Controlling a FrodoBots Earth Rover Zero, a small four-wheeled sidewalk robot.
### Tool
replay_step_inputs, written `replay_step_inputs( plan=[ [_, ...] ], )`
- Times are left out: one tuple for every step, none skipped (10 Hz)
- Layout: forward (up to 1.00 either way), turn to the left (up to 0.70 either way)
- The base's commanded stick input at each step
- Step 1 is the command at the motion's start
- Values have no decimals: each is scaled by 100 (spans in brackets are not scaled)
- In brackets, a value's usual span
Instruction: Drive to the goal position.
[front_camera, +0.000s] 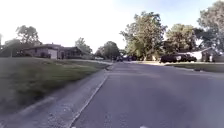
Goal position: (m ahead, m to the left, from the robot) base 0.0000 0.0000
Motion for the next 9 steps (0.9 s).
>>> replay_step_inputs(
  plan=[
    [7,0],
    [7,0],
    [6,0],
    [6,0],
    [6,0],
    [6,0],
    [6,0],
    [7,0],
    [7,0]
  ],
)
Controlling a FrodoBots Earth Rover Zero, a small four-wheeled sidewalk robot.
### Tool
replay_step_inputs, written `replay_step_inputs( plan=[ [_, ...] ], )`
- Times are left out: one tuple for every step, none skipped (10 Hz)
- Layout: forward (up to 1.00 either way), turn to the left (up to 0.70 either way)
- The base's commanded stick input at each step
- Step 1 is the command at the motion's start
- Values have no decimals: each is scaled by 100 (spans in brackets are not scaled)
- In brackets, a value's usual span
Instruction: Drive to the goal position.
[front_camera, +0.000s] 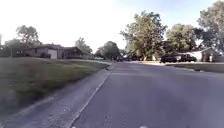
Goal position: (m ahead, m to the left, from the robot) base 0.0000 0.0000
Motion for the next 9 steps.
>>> replay_step_inputs(
  plan=[
    [7,0],
    [6,0],
    [6,0],
    [6,0],
    [6,0],
    [7,0],
    [6,0],
    [6,0],
    [7,0]
  ],
)
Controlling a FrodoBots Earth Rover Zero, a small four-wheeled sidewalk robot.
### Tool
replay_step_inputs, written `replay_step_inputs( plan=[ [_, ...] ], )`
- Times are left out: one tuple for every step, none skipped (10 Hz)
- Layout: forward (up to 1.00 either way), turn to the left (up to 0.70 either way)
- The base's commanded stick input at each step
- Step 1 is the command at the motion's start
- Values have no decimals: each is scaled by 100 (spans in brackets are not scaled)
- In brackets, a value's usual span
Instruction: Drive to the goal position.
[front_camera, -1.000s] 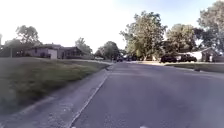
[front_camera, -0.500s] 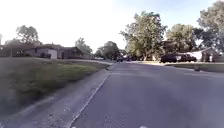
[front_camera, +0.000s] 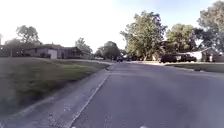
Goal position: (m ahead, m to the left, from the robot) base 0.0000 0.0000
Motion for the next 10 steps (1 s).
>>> replay_step_inputs(
  plan=[
    [7,0],
    [6,0],
    [6,0],
    [6,0],
    [6,0],
    [6,0],
    [6,0],
    [6,0],
    [6,0],
    [6,0]
  ],
)
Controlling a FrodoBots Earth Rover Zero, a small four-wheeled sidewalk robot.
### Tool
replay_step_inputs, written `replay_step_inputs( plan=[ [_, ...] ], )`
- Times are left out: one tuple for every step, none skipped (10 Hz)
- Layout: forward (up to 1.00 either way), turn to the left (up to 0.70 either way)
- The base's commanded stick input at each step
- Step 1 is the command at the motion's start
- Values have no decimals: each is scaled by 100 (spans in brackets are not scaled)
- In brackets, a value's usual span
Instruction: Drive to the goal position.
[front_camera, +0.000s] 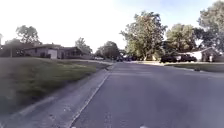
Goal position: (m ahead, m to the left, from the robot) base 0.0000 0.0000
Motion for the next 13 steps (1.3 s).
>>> replay_step_inputs(
  plan=[
    [6,0],
    [6,0],
    [6,0],
    [6,0],
    [6,0],
    [6,0],
    [6,0],
    [6,0],
    [6,0],
    [6,0],
    [7,0],
    [6,0],
    [6,0]
  ],
)
